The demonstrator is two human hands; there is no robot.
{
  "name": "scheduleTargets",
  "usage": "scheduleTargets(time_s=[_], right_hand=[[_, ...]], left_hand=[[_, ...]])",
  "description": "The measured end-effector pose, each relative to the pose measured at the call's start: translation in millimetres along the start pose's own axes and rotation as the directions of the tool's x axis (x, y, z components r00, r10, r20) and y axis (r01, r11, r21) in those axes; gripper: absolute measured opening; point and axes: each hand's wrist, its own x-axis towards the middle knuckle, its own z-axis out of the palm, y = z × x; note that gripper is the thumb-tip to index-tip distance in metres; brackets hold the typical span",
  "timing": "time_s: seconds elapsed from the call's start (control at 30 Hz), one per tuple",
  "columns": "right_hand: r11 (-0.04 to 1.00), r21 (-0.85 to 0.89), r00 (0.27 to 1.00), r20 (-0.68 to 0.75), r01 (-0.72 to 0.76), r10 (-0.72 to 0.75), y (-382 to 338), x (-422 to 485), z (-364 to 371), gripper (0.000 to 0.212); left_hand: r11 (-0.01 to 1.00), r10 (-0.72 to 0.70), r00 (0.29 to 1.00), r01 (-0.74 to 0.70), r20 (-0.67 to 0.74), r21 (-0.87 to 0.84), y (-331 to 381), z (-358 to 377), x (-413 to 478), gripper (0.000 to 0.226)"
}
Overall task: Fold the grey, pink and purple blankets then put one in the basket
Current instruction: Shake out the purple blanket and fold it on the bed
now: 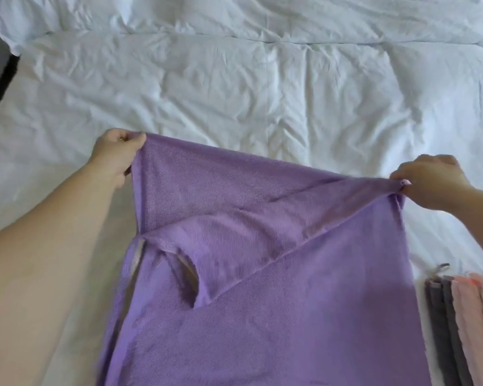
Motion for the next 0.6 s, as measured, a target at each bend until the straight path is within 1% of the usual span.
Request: scheduleTargets(time_s=[0.07,0.13,0.2,0.23,0.27,0.3,0.33,0.4,0.47,0.53,0.6], right_hand=[[0.992,0.125,0.999,-0.031,-0.011,0.015,-2,1,4,0.020],[0.955,0.298,0.997,-0.074,0.000,0.023,-7,3,6,0.018],[0.909,0.414,0.997,-0.083,0.040,-0.006,-14,4,6,0.026],[0.890,0.451,0.997,-0.077,0.061,-0.029,-18,4,6,0.029],[0.878,0.472,0.996,-0.071,0.082,-0.054,-21,3,5,0.030],[0.873,0.478,0.995,-0.064,0.102,-0.081,-23,1,4,0.028],[0.874,0.471,0.993,-0.050,0.118,-0.107,-24,-1,4,0.028],[0.888,0.436,0.989,-0.036,0.147,-0.145,-25,-4,3,0.028],[0.895,0.407,0.983,-0.076,0.183,-0.166,-26,-8,0,0.020],[0.885,0.408,0.974,-0.139,0.222,-0.180,-29,-14,-2,0.017],[0.878,0.409,0.966,-0.174,0.249,-0.193,-31,-20,-1,0.017]], left_hand=[[0.972,0.091,0.994,-0.076,-0.059,0.224,-10,7,5,0.021],[0.869,0.203,0.977,-0.148,-0.066,0.473,-18,19,-1,0.031],[0.707,0.328,0.945,-0.254,0.012,0.660,-24,29,-13,0.041],[0.635,0.403,0.910,-0.355,0.098,0.686,-26,34,-21,0.039],[0.590,0.461,0.862,-0.476,0.211,0.652,-28,38,-31,0.034],[0.574,0.490,0.809,-0.580,0.325,0.578,-32,43,-44,0.028],[0.573,0.490,0.761,-0.649,0.426,0.501,-36,48,-58,0.028],[0.567,0.452,0.688,-0.713,0.567,0.413,-47,55,-87,0.037],[0.510,0.440,0.622,-0.767,0.647,0.391,-60,58,-109,0.047],[0.420,0.463,0.555,-0.824,0.691,0.380,-72,58,-124,0.053],[0.320,0.460,0.508,-0.860,0.728,0.398,-83,57,-136,0.058]])
